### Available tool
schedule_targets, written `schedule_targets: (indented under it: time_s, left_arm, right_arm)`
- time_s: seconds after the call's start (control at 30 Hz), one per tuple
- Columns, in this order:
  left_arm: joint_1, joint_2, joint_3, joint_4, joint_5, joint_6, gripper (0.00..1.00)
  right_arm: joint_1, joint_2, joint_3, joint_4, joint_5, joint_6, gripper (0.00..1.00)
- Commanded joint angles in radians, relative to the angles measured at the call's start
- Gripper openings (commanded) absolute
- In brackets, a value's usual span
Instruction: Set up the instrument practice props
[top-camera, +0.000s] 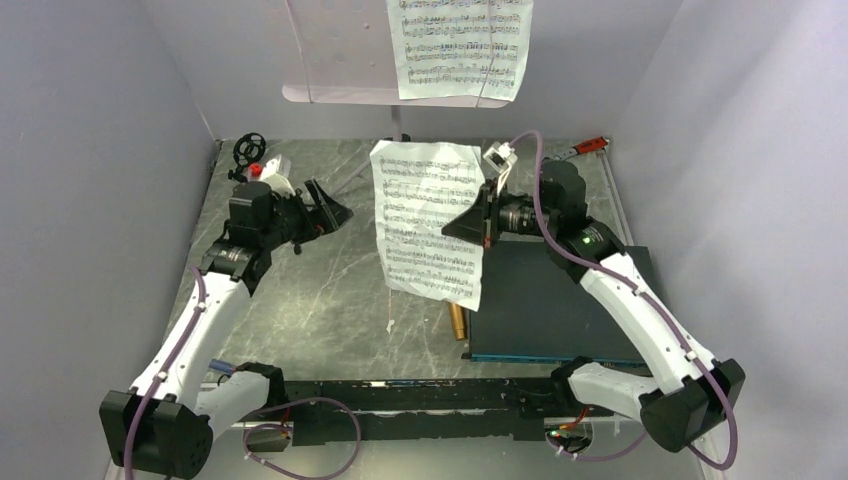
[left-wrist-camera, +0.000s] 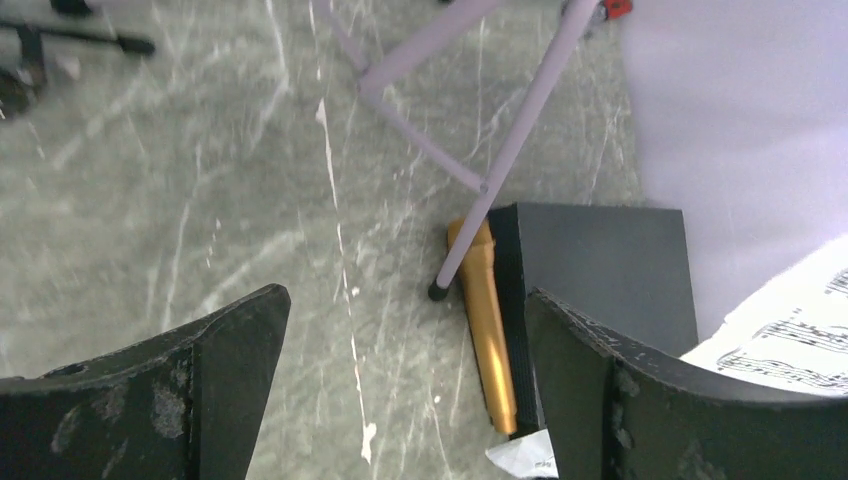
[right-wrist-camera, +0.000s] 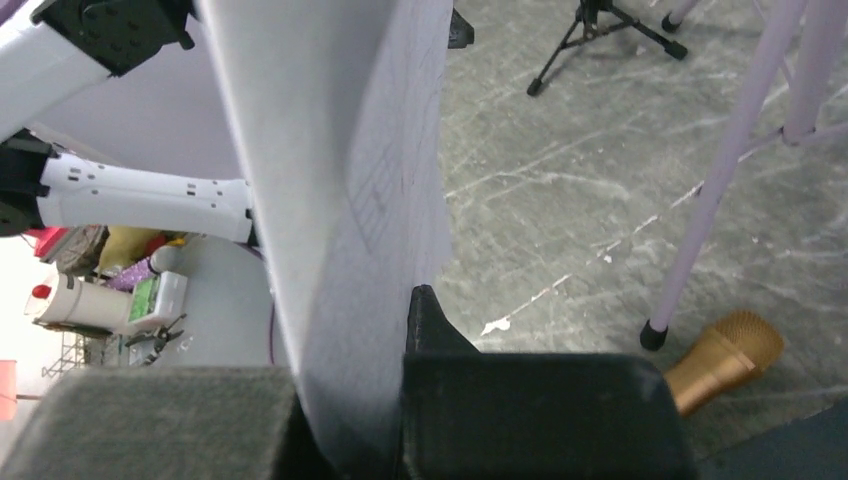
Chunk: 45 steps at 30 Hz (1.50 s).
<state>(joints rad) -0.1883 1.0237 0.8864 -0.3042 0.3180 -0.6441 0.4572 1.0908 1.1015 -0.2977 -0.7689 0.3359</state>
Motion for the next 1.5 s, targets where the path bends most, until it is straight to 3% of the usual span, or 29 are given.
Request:
schedule_targets:
  time_s: [0.0, 0.23, 0.5, 0.87, 1.0, 1.2, 1.47]
  left_arm:
    - [0.003, -0.031, 0.114, -0.006, -0.058, 0.134, 0.94]
    - [0.003, -0.008, 0.272, -0.033, -0.073, 0.196, 0.94]
    - [0.004, 0.049, 0.442, -0.147, -0.103, 0.221, 0.94]
    - [0.004, 0.019, 0.446, -0.078, -0.14, 0.205, 0.94]
    - [0.004, 0.05, 0.507, -0.065, -0.131, 0.246, 0.94]
    - [0.004, 0.147, 0.645, -0.095, -0.095, 0.294, 0.94]
    - [0.004, 0.177, 0.732, -0.061, -0.106, 0.336, 0.9]
  right_arm:
    - [0.031, 0.06, 0.126, 0.043, -0.037, 0.023, 0.0]
    - [0.129, 0.151, 0.368, -0.005, 0.024, -0.005, 0.0]
    - [0.143, 0.246, 0.647, -0.088, 0.105, -0.02, 0.0]
    - [0.14, 0.342, 0.934, -0.157, 0.227, -0.075, 0.0]
    - [0.121, 0.419, 1.114, -0.22, 0.257, -0.111, 0.0]
    - [0.06, 0.511, 1.275, -0.195, 0.157, -0.054, 0.0]
    - [0.008, 0.543, 1.227, -0.019, -0.009, 0.06, 0.0]
